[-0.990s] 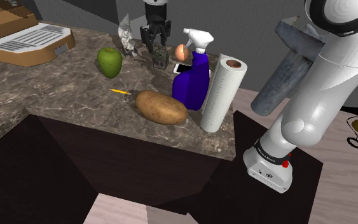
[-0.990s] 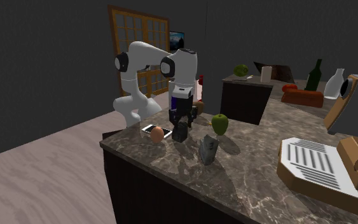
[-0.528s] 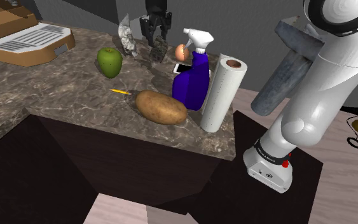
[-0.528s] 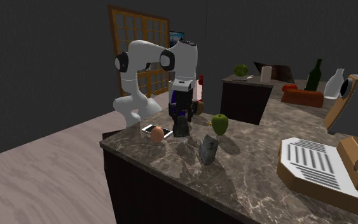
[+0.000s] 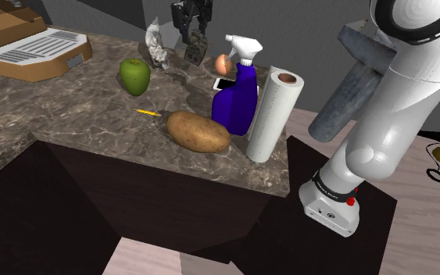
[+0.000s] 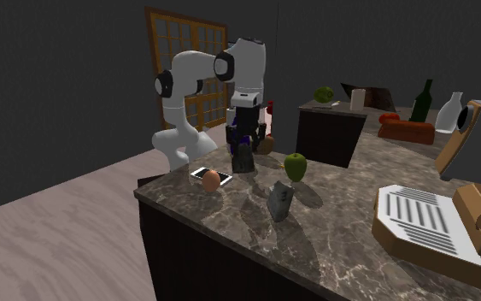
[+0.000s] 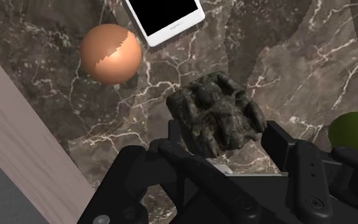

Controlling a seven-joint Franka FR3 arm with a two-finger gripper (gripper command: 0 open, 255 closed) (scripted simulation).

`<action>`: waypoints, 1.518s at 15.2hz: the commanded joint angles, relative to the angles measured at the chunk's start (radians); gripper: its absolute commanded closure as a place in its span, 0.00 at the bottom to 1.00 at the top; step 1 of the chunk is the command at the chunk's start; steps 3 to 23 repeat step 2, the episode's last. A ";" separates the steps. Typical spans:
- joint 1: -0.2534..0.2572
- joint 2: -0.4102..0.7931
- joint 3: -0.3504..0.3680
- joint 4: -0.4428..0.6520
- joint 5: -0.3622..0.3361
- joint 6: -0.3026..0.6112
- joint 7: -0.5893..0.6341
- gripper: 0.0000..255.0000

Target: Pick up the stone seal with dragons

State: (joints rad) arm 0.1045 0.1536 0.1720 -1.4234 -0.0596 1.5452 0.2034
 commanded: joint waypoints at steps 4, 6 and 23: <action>0.001 0.011 0.000 0.028 -0.002 -0.017 0.001 1.00; 0.001 0.011 0.000 0.028 -0.002 -0.017 0.001 1.00; 0.001 0.011 0.000 0.028 -0.002 -0.017 0.001 1.00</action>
